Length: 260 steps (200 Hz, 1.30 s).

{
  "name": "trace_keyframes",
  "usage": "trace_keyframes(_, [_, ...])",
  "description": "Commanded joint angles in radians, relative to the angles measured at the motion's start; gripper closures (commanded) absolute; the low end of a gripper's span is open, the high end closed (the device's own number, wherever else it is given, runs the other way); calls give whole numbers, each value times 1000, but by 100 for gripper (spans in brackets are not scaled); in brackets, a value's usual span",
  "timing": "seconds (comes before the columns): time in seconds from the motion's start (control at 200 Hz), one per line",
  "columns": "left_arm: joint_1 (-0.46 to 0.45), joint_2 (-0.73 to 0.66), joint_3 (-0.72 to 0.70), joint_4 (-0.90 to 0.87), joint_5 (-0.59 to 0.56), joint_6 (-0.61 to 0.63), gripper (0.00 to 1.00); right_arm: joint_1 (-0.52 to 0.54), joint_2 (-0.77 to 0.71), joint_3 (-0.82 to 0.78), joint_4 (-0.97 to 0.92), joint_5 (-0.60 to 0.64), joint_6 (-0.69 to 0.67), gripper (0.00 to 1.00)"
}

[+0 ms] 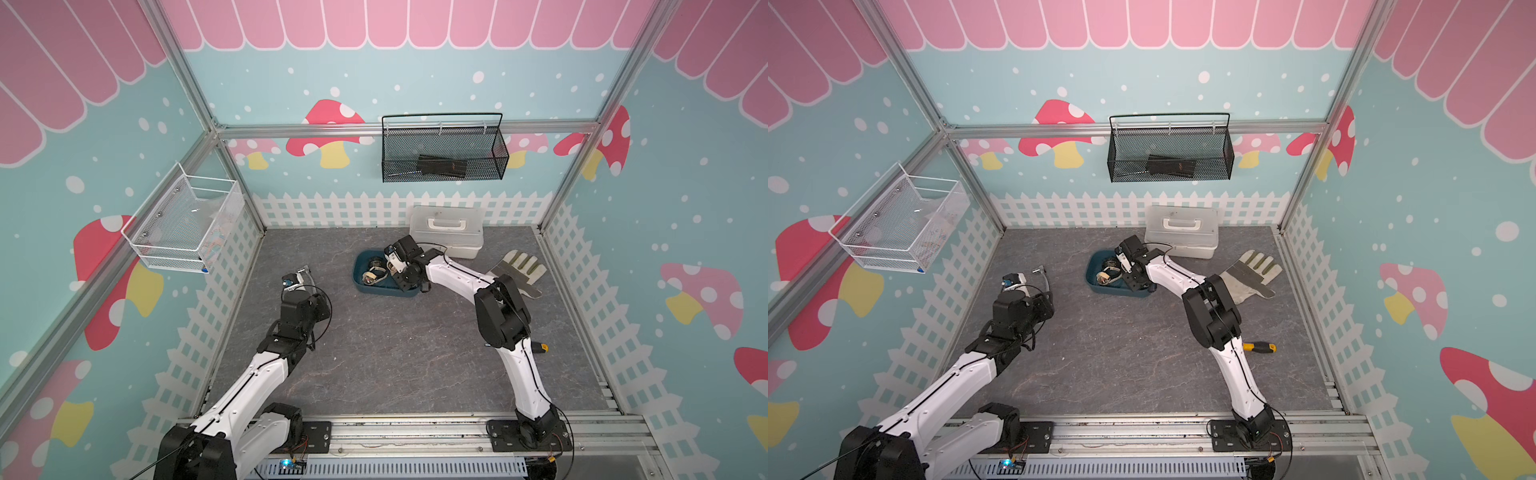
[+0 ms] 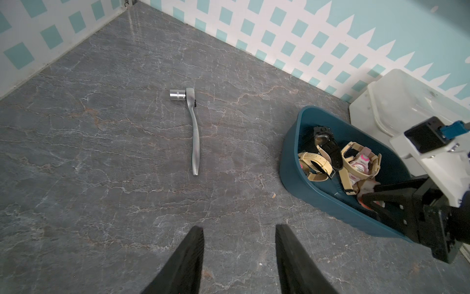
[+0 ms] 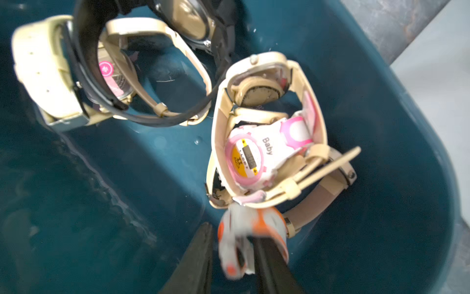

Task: Put the watch into the storage box
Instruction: Place the watch in the storage box, then reset both arms

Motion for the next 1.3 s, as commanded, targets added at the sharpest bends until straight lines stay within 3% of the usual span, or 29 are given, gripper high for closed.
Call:
trace_keyframes(0.0, [-4,0,6,16,-18,5,51,-3,-94,-26,12,-17,1,66])
trace_keyframes(0.365, [-14,45,127,-7,-95,66,41,-3,-440,-198,97,-23,-13,44])
trace_keyframes(0.475, [-3,31,135,15,-139,105,34,-5,-607,-365,190,-5,-18,35])
trace_keyframes(0.56, [40,13,106,57,-117,118,24,-10,-753,-533,285,31,-19,21])
trace_keyframes(0.7, [81,-3,15,166,-147,190,15,-45,-965,-792,389,108,-7,1])
trace_keyframes(0.845, [120,37,-69,333,-139,271,11,-111,-1110,-1006,473,172,15,0])
trace_keyframes(1.0, [162,157,-116,524,-80,322,1,-166,-1189,-1153,566,344,32,0])
trace_keyframes(1.121, [184,277,-114,617,-34,319,2,-213,-1182,-1264,715,505,-26,0])
trace_keyframes(1.296, [186,334,-131,724,-17,342,1,-301,-1118,-1430,1011,485,-183,0])
